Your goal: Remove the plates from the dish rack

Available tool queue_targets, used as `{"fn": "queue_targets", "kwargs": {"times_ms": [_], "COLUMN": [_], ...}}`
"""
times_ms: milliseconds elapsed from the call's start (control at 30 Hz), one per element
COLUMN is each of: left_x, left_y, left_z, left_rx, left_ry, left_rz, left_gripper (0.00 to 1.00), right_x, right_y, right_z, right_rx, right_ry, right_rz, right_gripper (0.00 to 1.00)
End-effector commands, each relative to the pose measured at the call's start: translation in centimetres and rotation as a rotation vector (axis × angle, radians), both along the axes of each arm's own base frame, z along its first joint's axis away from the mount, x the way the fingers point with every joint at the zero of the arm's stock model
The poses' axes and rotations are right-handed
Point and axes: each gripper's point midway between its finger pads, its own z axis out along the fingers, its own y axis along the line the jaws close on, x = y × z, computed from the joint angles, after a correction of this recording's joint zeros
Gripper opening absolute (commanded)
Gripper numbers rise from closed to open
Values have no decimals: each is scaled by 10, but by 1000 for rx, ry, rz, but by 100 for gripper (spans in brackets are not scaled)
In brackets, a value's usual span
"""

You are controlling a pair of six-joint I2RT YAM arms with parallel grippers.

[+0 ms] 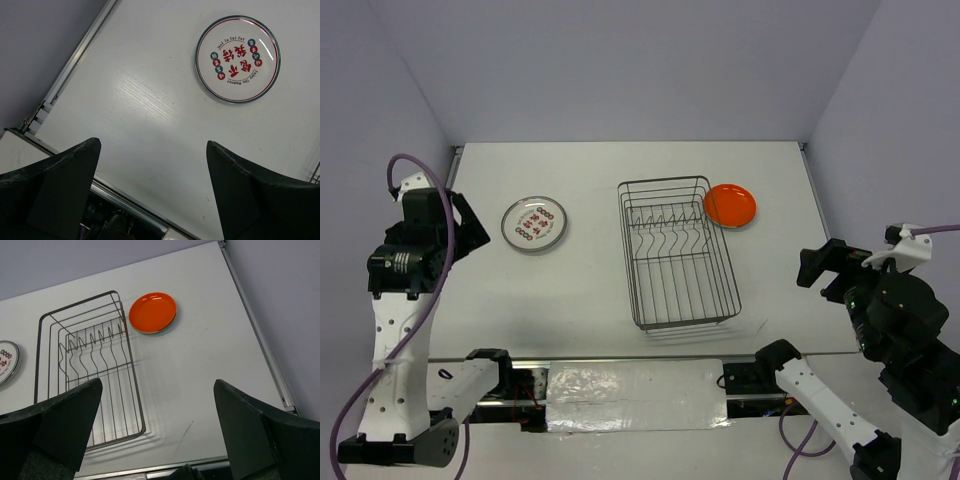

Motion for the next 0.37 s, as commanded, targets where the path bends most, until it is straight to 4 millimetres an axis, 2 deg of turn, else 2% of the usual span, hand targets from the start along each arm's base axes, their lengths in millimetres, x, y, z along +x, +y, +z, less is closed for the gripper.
{"fn": "queue_targets", "kwargs": {"times_ms": [0, 333], "left_x": [4, 9], "left_y": [4, 5], "left_z": [19, 25], "left_rx": [17, 63], "left_ry": [-49, -51], "left_rz": [28, 20], "left_gripper": [99, 100], "right_x": [8, 16], "right_y": [-2, 2], "right_z": [1, -11], "right_rx": [-11, 20], "right_ry": [-6, 16], "right_rz": [-32, -52], "right_gripper": [100, 100]}}
